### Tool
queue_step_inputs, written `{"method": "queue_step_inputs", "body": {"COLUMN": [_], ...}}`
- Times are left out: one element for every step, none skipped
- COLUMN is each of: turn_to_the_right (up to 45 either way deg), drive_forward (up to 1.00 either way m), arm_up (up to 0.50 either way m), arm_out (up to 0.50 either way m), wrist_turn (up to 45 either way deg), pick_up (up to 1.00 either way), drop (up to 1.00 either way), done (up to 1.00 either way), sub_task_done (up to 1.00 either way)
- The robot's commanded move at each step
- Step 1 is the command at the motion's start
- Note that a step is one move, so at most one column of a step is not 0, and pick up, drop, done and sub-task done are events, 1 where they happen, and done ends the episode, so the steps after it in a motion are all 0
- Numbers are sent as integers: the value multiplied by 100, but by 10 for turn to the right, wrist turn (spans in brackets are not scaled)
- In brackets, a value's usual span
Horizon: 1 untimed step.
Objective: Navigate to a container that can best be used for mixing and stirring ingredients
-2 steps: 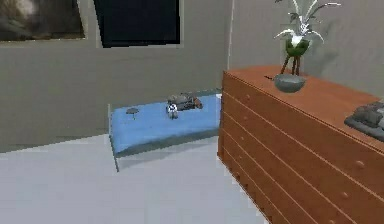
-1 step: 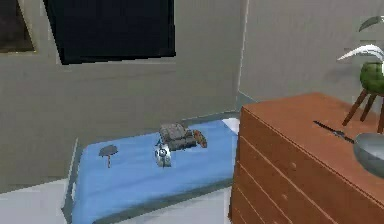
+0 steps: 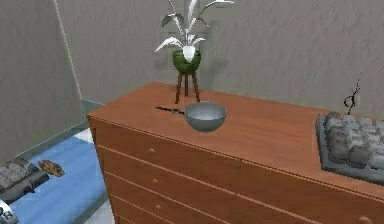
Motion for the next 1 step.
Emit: {"method": "queue_step_inputs", "body": {"turn_to_the_right": [0], "drive_forward": [0], "arm_up": [0], "arm_out": [0], "wrist_turn": [0], "pick_up": [0], "drop": [0], "done": [100], "sub_task_done": [0]}}
